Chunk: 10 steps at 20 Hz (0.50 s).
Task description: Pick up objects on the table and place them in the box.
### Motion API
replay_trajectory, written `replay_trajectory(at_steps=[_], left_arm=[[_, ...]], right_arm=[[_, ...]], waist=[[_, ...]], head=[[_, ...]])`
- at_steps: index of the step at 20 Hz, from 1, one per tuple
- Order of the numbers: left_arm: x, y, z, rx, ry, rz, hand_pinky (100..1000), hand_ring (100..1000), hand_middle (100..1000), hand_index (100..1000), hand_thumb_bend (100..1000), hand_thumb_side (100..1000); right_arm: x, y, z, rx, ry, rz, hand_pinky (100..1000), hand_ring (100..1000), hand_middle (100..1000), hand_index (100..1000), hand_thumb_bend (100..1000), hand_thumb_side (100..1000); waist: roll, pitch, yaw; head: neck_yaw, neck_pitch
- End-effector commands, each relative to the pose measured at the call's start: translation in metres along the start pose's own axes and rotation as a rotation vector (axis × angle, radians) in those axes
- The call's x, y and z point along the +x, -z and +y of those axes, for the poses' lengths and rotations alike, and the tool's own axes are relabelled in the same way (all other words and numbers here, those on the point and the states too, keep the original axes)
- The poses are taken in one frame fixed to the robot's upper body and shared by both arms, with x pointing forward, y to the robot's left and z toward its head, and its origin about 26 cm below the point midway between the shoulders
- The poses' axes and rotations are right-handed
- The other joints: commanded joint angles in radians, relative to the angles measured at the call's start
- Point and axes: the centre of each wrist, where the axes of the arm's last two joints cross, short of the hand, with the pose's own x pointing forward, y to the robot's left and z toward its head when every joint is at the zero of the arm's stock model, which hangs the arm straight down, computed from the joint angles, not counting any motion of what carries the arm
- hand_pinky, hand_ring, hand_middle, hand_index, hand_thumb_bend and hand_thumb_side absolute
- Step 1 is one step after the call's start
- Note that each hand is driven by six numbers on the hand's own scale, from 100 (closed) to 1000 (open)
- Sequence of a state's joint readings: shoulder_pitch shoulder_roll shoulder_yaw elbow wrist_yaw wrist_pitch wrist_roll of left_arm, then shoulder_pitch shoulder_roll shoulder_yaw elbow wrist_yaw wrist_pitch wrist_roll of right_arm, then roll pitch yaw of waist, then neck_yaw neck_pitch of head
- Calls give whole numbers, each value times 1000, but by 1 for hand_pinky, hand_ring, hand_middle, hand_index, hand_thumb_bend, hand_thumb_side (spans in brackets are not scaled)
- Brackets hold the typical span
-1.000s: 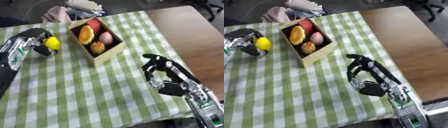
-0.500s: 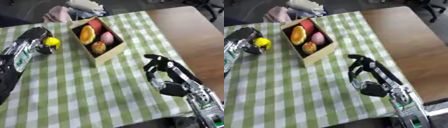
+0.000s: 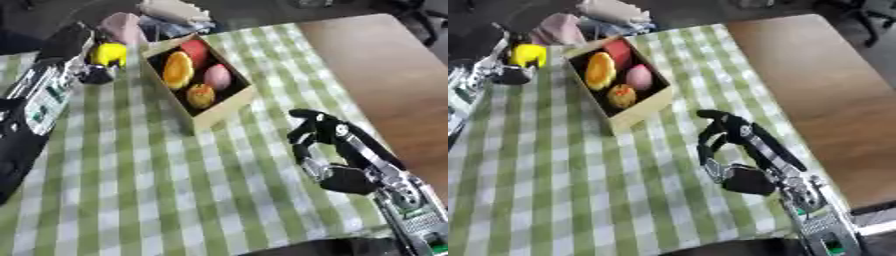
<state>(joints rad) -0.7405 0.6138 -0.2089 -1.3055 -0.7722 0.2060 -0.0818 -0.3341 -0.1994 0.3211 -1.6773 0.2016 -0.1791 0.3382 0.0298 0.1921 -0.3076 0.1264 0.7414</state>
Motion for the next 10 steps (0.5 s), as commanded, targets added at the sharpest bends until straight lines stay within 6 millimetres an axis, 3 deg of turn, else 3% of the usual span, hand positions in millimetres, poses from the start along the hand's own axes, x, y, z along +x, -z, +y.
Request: replay_trajectory(at_steps=[1,6,10], left_arm=[[25,2,26,17,20,-138,581,440,470,648,100,148],[59,7,10,-88,18,-266,591,468,492,665,106,142],[67,7,-16,-175,65,-298,648,596,620,751,217,151]], right_arm=[[3,2,-4,9,-18,-13,571,725,571,909,100,350],[4,2,-3,21,-11,-14,570,725,571,909,100,344],[4,3,-3,24,-11,-15,569,725,571,909,100,342]], waist=[[0,-4,-4],[-5,-4,-14],[-4,-4,-19]], head=[[6,-6],[13,-1],[14,-1]])
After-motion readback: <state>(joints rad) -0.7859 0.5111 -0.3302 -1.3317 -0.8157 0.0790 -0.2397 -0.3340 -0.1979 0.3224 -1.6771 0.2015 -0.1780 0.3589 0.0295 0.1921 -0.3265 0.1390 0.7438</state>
